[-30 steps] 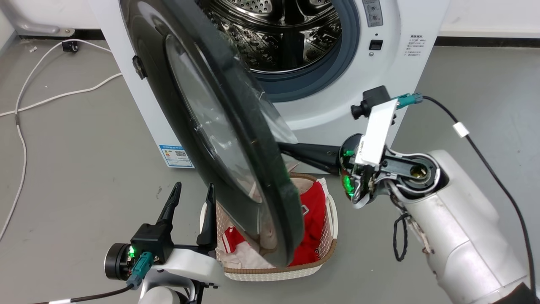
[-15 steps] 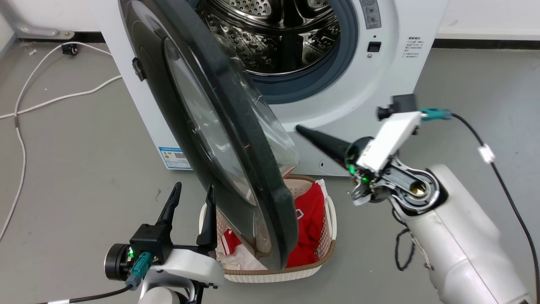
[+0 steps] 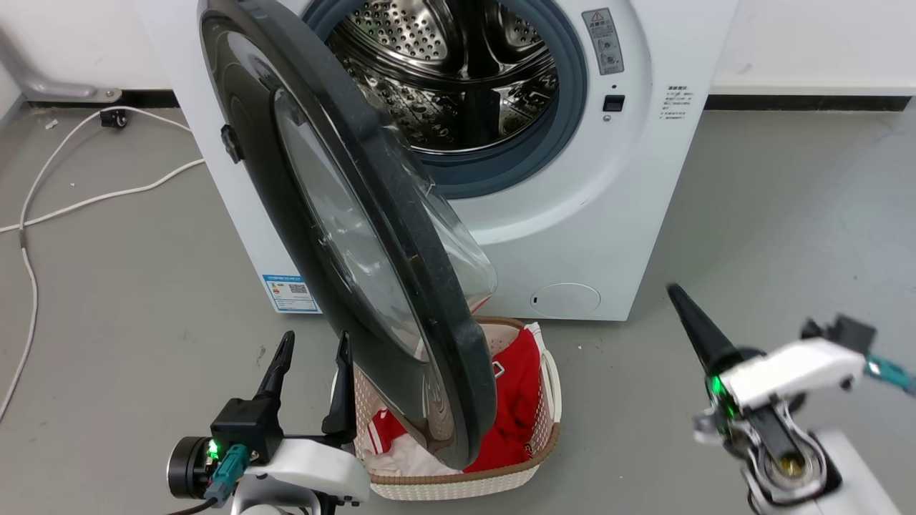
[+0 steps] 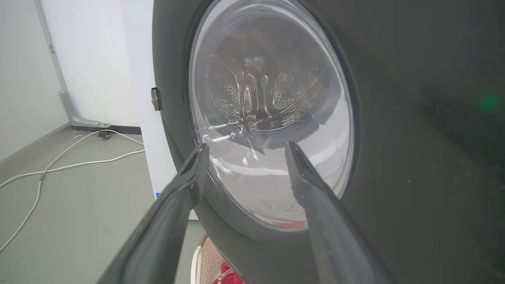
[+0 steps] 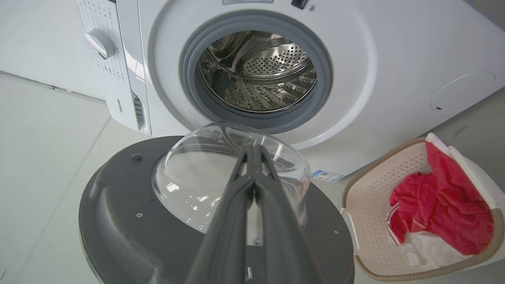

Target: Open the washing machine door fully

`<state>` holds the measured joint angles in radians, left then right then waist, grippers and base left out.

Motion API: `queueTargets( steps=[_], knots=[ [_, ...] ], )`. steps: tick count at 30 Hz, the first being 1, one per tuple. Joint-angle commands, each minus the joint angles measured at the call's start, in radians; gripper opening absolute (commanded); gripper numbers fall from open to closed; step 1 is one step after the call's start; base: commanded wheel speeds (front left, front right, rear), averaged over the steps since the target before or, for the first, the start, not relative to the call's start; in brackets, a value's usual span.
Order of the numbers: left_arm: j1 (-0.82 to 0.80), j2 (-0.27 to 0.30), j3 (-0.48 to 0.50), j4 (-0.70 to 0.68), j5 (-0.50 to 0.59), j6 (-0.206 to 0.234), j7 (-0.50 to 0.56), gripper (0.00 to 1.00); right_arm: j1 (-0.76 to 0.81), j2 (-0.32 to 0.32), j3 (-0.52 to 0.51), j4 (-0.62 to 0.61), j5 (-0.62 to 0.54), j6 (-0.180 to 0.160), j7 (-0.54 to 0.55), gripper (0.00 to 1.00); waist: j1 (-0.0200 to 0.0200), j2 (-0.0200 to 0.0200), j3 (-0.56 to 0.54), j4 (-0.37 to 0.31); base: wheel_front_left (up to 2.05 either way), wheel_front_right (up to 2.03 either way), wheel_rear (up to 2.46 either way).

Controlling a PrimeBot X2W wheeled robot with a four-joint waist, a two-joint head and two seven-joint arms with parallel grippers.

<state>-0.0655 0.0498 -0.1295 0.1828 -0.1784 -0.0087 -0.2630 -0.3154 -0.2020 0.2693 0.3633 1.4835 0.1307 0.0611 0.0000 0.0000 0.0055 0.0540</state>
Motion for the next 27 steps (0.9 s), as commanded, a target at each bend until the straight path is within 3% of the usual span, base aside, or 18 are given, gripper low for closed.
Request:
queueTargets(
  steps=[1, 4, 5, 6, 7, 9, 13, 17, 21, 27],
  knots=[
    [0.013, 0.001, 0.005, -0.002, 0.005, 0.000, -0.003, 1.00, 0.068, -0.009, -0.014, -0.034, -0.015, 0.000, -0.047, 0.00, 0.0000, 0.0000, -0.005, -0.005, 0.00, 0.00, 0.00],
    [0.021, 0.001, 0.014, -0.002, 0.003, 0.003, -0.003, 1.00, 0.146, -0.025, -0.022, -0.070, -0.052, 0.000, -0.110, 0.00, 0.0000, 0.0000, -0.011, -0.014, 0.00, 0.00, 0.00],
    [0.022, 0.001, 0.016, -0.003, 0.003, 0.003, -0.003, 1.00, 0.167, -0.026, -0.027, -0.083, -0.062, 0.000, -0.131, 0.07, 0.0000, 0.0000, -0.013, -0.016, 0.00, 0.00, 0.00],
    [0.022, 0.001, 0.016, -0.003, 0.003, 0.003, -0.003, 1.00, 0.167, -0.026, -0.027, -0.083, -0.062, 0.000, -0.131, 0.07, 0.0000, 0.0000, -0.013, -0.016, 0.00, 0.00, 0.00],
    [0.022, 0.001, 0.018, -0.003, 0.002, 0.004, -0.003, 1.00, 0.187, -0.031, -0.031, -0.094, -0.074, 0.000, -0.150, 0.33, 0.0000, 0.0000, -0.015, -0.018, 0.00, 0.00, 0.00],
    [0.025, 0.001, 0.020, -0.002, 0.003, 0.004, -0.003, 1.00, 0.216, -0.042, -0.035, -0.109, -0.113, 0.000, -0.191, 0.98, 0.0000, 0.0000, -0.018, -0.022, 0.00, 0.00, 0.00],
    [0.030, 0.001, 0.022, -0.001, 0.007, 0.003, -0.003, 1.00, 0.237, -0.060, -0.041, -0.128, -0.223, 0.000, -0.271, 1.00, 0.0000, 0.0000, -0.024, -0.028, 0.00, 0.00, 0.00],
    [0.034, 0.001, 0.026, -0.001, 0.008, 0.003, -0.003, 1.00, 0.224, -0.087, -0.075, -0.108, -0.490, 0.000, -0.317, 1.00, 0.0000, 0.0000, -0.029, -0.032, 0.00, 0.00, 0.00],
    [0.037, 0.001, 0.029, -0.003, 0.006, 0.005, -0.003, 1.00, 0.224, -0.028, -0.177, -0.123, -0.752, 0.000, -0.326, 1.00, 0.0000, 0.0000, -0.030, -0.037, 0.00, 0.00, 0.00],
    [0.036, 0.001, 0.035, -0.006, 0.009, 0.006, -0.003, 1.00, 0.269, 0.057, -0.303, -0.242, -1.093, 0.000, -0.326, 1.00, 0.0000, 0.0000, -0.028, -0.039, 0.00, 0.00, 0.00]
  ],
)
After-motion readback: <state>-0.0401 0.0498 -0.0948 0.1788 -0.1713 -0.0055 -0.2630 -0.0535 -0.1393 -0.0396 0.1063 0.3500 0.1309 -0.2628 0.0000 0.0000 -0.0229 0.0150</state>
